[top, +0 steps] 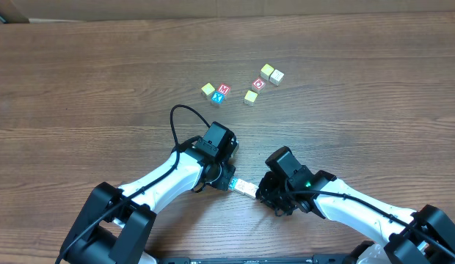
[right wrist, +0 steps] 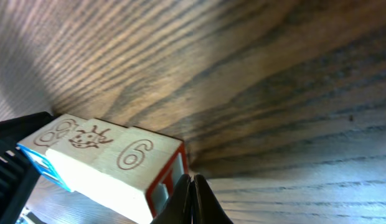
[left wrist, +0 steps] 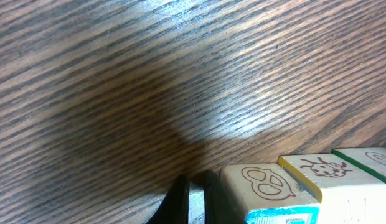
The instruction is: Flip 5 blocks
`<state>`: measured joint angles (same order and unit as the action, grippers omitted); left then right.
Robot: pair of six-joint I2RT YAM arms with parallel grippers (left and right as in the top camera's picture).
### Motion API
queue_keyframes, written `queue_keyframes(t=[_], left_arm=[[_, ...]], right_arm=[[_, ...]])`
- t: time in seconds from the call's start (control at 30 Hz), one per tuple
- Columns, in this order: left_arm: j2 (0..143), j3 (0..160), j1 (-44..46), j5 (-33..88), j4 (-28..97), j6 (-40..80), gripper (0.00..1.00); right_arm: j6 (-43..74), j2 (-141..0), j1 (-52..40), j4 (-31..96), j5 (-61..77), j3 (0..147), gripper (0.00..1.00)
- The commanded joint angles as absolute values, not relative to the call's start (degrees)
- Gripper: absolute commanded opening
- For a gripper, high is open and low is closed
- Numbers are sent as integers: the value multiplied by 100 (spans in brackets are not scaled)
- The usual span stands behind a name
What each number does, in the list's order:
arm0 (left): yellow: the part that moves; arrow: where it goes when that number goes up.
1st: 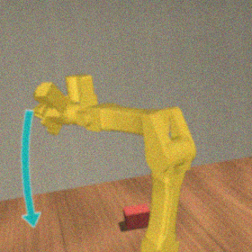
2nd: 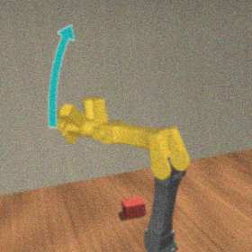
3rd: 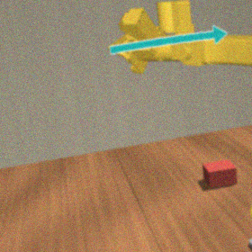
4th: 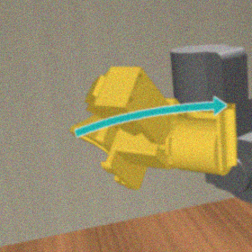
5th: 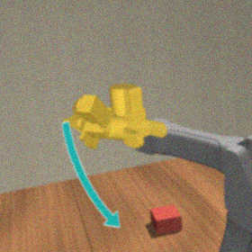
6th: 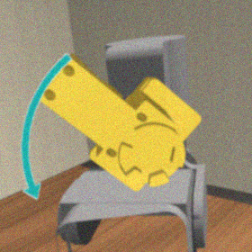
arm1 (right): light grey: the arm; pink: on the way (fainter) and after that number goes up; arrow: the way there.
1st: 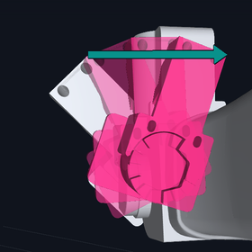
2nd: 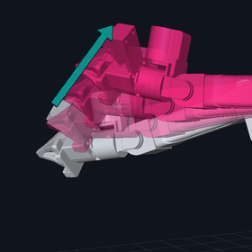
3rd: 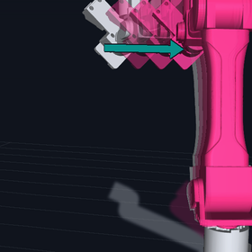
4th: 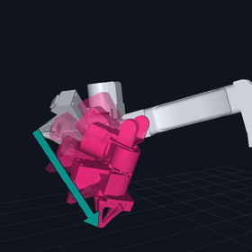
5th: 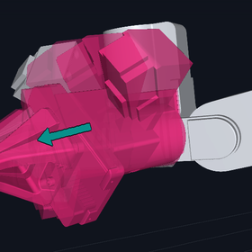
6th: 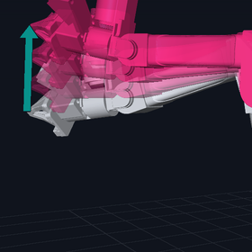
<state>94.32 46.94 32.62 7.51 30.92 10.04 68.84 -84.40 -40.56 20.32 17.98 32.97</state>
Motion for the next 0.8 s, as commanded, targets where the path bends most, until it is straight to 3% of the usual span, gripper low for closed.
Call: queue_keyframes(t=[0.0, 0.77], left_arm=[[9526, 4698, 3301, 753, 3030, 926, 8], [9537, 4698, 3304, 749, 3013, 596, 4]], right_arm=[[6928, -8471, -4082, 2051, 1857, 3282, 4], [6886, -8473, -4088, 1964, 1857, 3282, 4]])
